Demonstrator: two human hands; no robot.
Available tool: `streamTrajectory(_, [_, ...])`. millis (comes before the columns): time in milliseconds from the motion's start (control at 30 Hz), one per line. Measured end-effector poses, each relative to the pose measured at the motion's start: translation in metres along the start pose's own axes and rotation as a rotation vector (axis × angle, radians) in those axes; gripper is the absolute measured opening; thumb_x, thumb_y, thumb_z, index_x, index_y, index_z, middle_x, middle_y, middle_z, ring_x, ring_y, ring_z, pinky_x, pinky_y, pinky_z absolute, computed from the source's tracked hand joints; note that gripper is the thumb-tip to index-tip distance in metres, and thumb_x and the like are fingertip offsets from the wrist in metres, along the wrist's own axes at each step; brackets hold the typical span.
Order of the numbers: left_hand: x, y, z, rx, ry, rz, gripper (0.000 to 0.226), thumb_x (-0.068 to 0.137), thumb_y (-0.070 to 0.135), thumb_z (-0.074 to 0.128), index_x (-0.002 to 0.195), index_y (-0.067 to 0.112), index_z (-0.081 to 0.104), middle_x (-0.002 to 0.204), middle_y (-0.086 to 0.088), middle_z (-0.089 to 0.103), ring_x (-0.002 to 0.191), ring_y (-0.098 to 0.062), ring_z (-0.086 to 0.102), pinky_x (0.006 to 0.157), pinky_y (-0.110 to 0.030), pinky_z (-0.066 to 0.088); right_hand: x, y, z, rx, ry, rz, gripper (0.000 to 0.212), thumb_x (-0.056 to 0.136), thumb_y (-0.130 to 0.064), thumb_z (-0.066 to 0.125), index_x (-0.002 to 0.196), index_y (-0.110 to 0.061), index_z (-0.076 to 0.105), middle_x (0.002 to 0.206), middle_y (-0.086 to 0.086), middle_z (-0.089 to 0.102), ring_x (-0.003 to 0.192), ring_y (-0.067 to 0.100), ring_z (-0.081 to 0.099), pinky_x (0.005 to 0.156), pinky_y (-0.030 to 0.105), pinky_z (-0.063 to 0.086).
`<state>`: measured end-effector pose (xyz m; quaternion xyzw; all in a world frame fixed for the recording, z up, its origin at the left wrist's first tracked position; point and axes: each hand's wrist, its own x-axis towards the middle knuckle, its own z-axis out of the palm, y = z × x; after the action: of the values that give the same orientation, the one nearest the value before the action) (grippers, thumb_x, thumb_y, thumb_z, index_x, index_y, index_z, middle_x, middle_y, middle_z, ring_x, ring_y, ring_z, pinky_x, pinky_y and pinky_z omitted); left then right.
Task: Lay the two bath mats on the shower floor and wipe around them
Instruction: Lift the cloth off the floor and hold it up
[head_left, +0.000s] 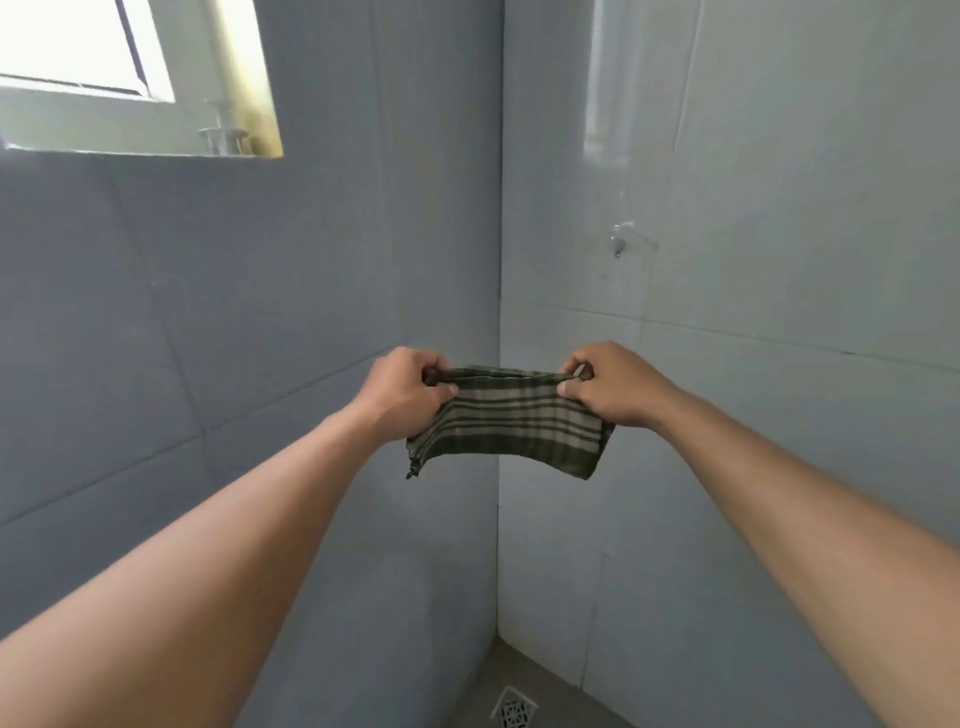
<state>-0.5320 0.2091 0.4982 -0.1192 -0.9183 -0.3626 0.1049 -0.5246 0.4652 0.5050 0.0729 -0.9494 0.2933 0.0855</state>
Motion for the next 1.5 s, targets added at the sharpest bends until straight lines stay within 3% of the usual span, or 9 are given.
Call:
streamTrajectory(100, [0.040,0.028,0.003,0.002,-0.040,0.117,0.019,0.090,0.008,0.064,0.098,0.025,0.060,0.093,0.006,0.069,0.088,-0.014,0.065,0.066,-0.024,0.051,0.018,0.007,-0.030,-0.007,0.075,0.036,0.003,0.090,-0.024,0.067,0.092,-0.022,0.068,0.086,-0.006,0.064,0.086,0.015,0.061,0.068,0.027,0.041])
streamTrajectory(200, [0.079,0.049,0.016,0.066,-0.042,0.261,0.032,0.088,-0.003,0.053,0.102,0.025,0.048,0.099,0.002,0.067,0.091,-0.024,0.064,0.074,-0.043,0.057,0.041,0.018,-0.051,-0.015,0.150,0.075,0.003,0.089,-0.018,0.068,0.090,-0.018,0.071,0.089,-0.005,0.066,0.087,0.014,0.060,0.069,0.026,0.041])
streamTrajectory(367, [0.160,0.072,0.051,0.206,-0.024,0.381,0.054,0.079,-0.008,0.043,0.082,0.036,0.074,0.109,0.004,0.064,0.099,-0.021,0.059,0.086,-0.042,0.054,0.095,0.051,-0.074,-0.060,0.268,0.152,0.011,0.086,-0.014,0.065,0.090,-0.024,0.069,0.088,-0.007,0.066,0.087,0.015,0.063,0.067,0.026,0.047])
streamTrajectory(533, [0.233,0.088,0.088,0.279,-0.035,0.498,0.057,0.095,0.001,0.040,0.121,0.043,0.068,0.111,0.007,0.054,0.103,-0.019,0.053,0.086,-0.035,0.047,0.143,0.086,-0.093,-0.201,0.339,0.110,0.024,0.088,-0.006,0.051,0.094,-0.030,0.050,0.095,-0.005,0.059,0.078,0.015,0.057,0.072,0.036,0.051])
streamTrajectory(667, [0.286,0.105,0.099,0.377,-0.019,0.567,0.053,0.098,0.007,0.040,0.131,0.044,0.061,0.113,0.002,0.049,0.105,-0.021,0.047,0.077,-0.034,0.038,0.179,0.099,-0.110,-0.371,0.340,0.094,0.037,0.088,-0.003,0.047,0.077,-0.032,0.068,0.084,-0.014,0.053,0.082,0.018,0.060,0.074,0.035,0.053])
streamTrajectory(867, [0.338,0.120,0.110,0.664,0.110,0.684,0.052,0.099,0.018,0.047,0.145,0.041,0.045,0.121,-0.007,0.045,0.112,-0.027,0.044,0.068,-0.036,0.038,0.218,0.110,-0.116,-0.588,0.439,0.038,0.032,0.094,-0.013,0.053,0.119,-0.031,0.065,0.109,0.000,0.049,0.085,0.024,0.056,0.075,0.039,0.052])
streamTrajectory(1100, [0.355,0.102,0.148,0.718,0.238,0.745,0.055,0.098,0.019,0.049,0.152,0.028,0.036,0.124,-0.013,0.045,0.108,-0.033,0.046,0.080,-0.041,0.042,0.244,0.135,-0.095,-0.755,0.483,0.032,0.028,0.086,-0.045,0.028,0.097,-0.024,0.043,0.091,-0.002,0.047,0.088,0.029,0.053,0.066,0.033,0.032])
streamTrajectory(1333, [0.348,0.082,0.167,0.718,0.217,0.753,0.062,0.098,0.014,0.050,0.155,0.027,0.027,0.128,-0.012,0.045,0.111,-0.031,0.047,0.092,-0.042,0.040,0.229,0.135,-0.085,-0.654,0.434,0.049,0.023,0.099,-0.024,0.044,0.118,-0.019,0.054,0.106,0.003,0.045,0.101,0.027,0.050,0.074,0.032,0.033])
streamTrajectory(1500, [0.347,0.073,0.173,0.631,0.170,0.773,0.067,0.095,0.007,0.052,0.155,0.028,0.030,0.135,-0.010,0.048,0.116,-0.031,0.048,0.092,-0.040,0.038,0.221,0.139,-0.080,-0.801,0.395,-0.020,0.047,0.095,-0.018,0.053,0.142,-0.025,0.046,0.126,0.006,0.050,0.115,0.028,0.049,0.091,0.036,0.041])
